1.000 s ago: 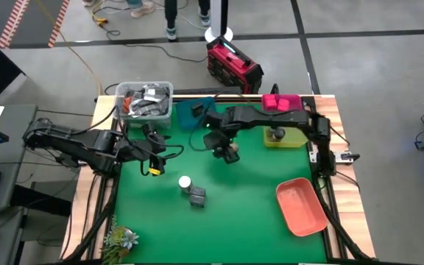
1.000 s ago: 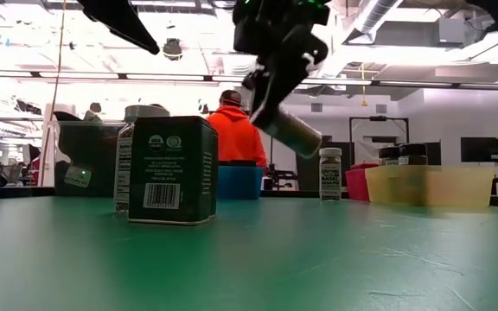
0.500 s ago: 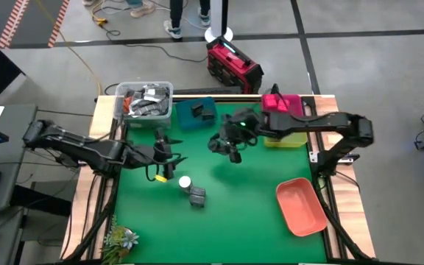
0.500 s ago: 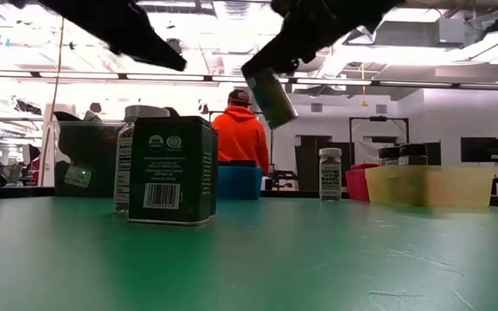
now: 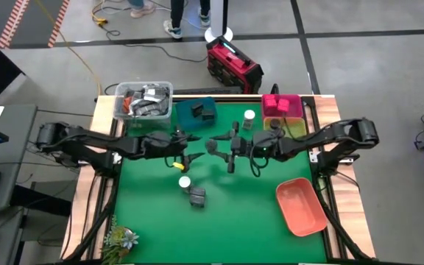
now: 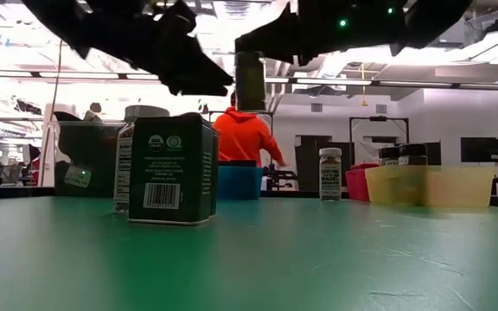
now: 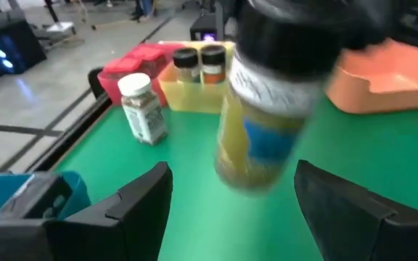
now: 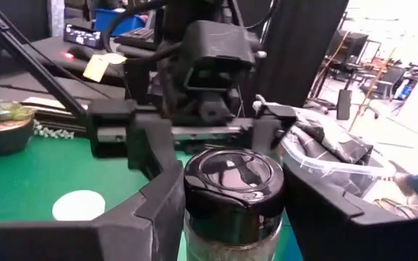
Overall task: Sort spices by type
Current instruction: Put the black seasoning from the middle into the yellow bin
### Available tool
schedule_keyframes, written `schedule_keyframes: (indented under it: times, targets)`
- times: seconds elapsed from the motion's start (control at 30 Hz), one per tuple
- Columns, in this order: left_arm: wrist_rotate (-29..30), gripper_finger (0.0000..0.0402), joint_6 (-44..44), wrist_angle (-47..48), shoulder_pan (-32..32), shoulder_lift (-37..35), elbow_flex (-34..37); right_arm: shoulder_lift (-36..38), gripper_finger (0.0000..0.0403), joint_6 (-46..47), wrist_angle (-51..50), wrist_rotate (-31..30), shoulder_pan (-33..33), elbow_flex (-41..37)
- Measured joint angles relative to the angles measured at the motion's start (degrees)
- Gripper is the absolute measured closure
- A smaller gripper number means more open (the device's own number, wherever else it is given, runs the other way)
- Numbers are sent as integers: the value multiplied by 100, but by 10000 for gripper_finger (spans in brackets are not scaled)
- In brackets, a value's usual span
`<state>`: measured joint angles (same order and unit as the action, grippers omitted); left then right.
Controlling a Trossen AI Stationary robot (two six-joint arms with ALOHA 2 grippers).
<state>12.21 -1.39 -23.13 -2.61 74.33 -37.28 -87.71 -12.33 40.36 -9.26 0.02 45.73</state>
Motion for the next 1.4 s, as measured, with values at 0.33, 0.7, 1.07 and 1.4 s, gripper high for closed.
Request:
schedule_keyframes:
  times: [0.33,0.7,1.07,1.4]
  targets:
    - [-300,126,-238,-125,-85,924,-728,-397,178,27,685,-100,-1,-1]
    - [-167,154,-205,-125,-157,987,-778,-336,178,27,697,-179,27,-12]
    - [-255,259,-144,-101,-158,987,-778,-327,146,202,613,-159,18,-10]
    - [-433,252,61,189,-160,982,-778,138,137,232,-255,-121,53,-10]
